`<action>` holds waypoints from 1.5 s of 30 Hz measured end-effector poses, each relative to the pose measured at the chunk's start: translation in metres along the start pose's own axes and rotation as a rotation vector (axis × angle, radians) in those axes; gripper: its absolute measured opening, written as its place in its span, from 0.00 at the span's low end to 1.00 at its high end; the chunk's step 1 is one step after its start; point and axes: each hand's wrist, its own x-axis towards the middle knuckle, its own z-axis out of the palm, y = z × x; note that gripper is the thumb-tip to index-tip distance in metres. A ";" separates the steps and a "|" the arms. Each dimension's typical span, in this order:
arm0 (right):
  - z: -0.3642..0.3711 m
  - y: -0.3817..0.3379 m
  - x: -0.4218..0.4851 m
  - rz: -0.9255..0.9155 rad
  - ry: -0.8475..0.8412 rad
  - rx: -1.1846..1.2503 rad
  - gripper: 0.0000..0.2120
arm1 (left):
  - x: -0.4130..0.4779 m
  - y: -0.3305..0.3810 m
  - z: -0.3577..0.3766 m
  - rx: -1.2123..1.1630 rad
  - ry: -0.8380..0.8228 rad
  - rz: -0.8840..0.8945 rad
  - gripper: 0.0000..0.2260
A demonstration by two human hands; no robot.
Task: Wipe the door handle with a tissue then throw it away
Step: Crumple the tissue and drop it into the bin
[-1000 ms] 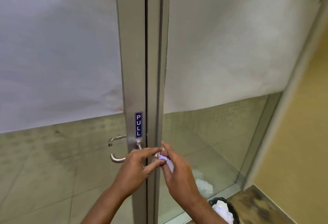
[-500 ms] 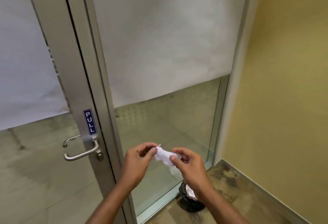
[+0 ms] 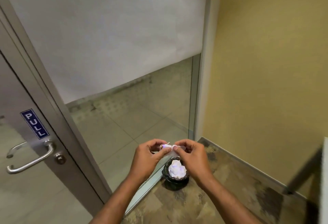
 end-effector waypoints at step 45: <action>0.095 0.507 0.231 0.490 0.183 -0.126 0.07 | 0.230 -0.492 0.188 0.220 -0.047 -0.246 0.04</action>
